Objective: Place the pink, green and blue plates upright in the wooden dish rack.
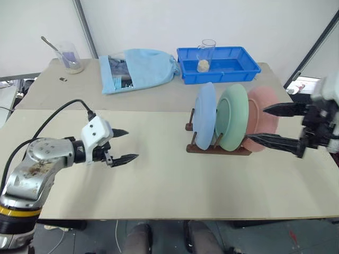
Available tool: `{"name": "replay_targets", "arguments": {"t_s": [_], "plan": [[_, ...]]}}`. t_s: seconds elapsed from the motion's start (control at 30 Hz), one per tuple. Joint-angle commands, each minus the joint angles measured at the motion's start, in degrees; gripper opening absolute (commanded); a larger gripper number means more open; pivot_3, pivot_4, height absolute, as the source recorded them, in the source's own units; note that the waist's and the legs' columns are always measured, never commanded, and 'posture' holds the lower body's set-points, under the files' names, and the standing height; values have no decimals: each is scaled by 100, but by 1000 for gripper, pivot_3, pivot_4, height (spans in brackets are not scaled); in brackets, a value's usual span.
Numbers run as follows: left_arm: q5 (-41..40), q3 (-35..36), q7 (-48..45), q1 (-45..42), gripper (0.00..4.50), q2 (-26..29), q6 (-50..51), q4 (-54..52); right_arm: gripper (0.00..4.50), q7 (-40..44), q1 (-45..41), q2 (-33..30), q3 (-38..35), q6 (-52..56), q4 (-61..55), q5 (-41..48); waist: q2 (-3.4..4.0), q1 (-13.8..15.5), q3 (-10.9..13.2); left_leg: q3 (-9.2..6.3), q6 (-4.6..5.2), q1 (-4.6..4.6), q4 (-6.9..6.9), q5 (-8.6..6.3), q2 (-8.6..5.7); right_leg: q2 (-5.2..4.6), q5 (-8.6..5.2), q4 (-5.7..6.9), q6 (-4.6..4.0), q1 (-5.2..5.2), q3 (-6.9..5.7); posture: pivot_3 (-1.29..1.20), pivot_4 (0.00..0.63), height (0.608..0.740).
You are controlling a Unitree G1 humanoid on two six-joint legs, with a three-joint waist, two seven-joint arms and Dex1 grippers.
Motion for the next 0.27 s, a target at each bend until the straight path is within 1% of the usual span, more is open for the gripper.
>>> {"name": "replay_targets", "arguments": {"t_s": [0.03, 0.1, 0.13, 0.27], "plan": [[-188, 356, -38, 400, 4500, 106, 4, -549, 4458, 1253, 1059, 95, -896, -776, 149, -1240, 0, 33, -2, 3, 0, 4, 0, 0, -1, -2, -1, 0, -1, 4, 0, 0, 150, 740], [-163, 280, 30, 453, 4500, 83, -13, -644, 4458, 1624, 1434, 143, -983, -1252, 278, -1649, 0, 43, -2, 10, -1, 7, 8, 0, -1, -5, 0, 2, 0, 6, 1, 0, 150, 740], [-187, 219, 64, 435, 4500, 47, -2, -686, 4458, 1680, 1471, 172, -935, -1420, 356, -1756, 0, 38, -2, 14, -1, 6, 18, 0, 0, -6, 1, 5, 1, 5, 1, 0, 150, 740], [-252, 24, 71, 322, 4500, -44, -41, -702, 4458, 1621, 1253, 300, -607, -1732, 550, -1856, 0, -4, -2, 19, -3, 9, 37, -1, 4, -5, 4, 6, -1, 6, 2, 0, 150, 740]]}}
